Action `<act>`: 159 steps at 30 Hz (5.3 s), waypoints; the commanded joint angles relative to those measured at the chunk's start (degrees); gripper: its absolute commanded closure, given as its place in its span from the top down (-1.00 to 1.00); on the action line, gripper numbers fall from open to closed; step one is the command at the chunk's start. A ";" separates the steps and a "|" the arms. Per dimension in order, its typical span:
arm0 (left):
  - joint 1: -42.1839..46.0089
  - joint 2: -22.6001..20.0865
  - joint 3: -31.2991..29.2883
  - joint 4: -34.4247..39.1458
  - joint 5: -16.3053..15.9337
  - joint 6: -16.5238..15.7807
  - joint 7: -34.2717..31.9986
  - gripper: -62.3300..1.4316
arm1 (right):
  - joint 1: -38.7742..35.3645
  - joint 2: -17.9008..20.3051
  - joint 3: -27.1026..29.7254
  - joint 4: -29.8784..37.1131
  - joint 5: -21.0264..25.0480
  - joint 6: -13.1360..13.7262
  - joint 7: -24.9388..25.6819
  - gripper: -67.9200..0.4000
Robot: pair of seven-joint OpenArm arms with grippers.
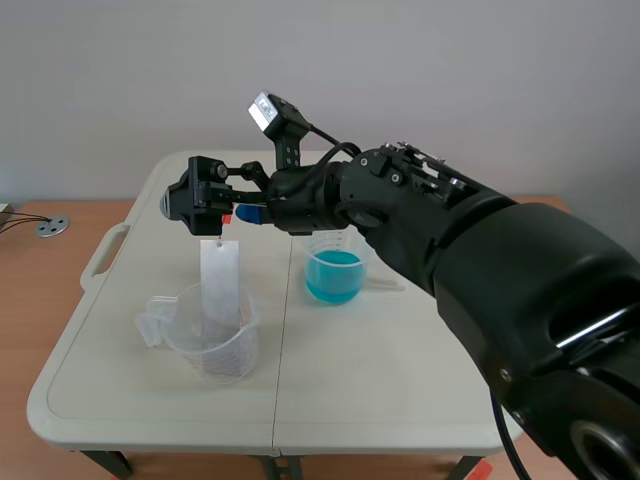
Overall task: Hold the metal plate by the orange handle, dip it into the blue solution, take it out and point at it, then put the plate back in the beaker on the left.
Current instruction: 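Lift the metal plate out of the left beaker, then move the plate over the blue solution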
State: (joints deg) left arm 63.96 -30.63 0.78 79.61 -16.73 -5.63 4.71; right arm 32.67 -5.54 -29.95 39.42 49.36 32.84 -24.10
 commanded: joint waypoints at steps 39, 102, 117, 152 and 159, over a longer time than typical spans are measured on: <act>-0.33 0.13 -0.13 0.96 -0.15 -0.13 1.33 -0.91 | 1.77 -0.66 0.31 0.48 0.35 -0.02 2.40 -0.96; -0.33 0.13 -0.09 0.96 -0.15 -0.17 1.14 -0.91 | -15.93 -0.33 0.31 43.60 -23.69 9.88 0.98 -0.95; -1.79 0.11 -0.09 0.96 -0.11 -0.09 1.42 -0.91 | -16.81 3.54 1.20 55.19 -23.67 9.88 0.59 -0.95; -21.33 -18.95 -6.27 20.22 -3.26 -9.22 -3.56 -0.91 | -8.79 25.38 11.30 57.86 -5.27 9.88 3.69 -0.95; -32.72 -19.10 0.35 20.20 -3.23 -12.22 -3.80 -0.91 | -7.04 27.96 11.15 54.90 -3.02 9.88 5.62 -0.95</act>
State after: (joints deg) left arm 31.83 -49.69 0.54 99.61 -19.55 -18.06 1.48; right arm 23.94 22.20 -19.20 94.80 45.34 42.33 -19.55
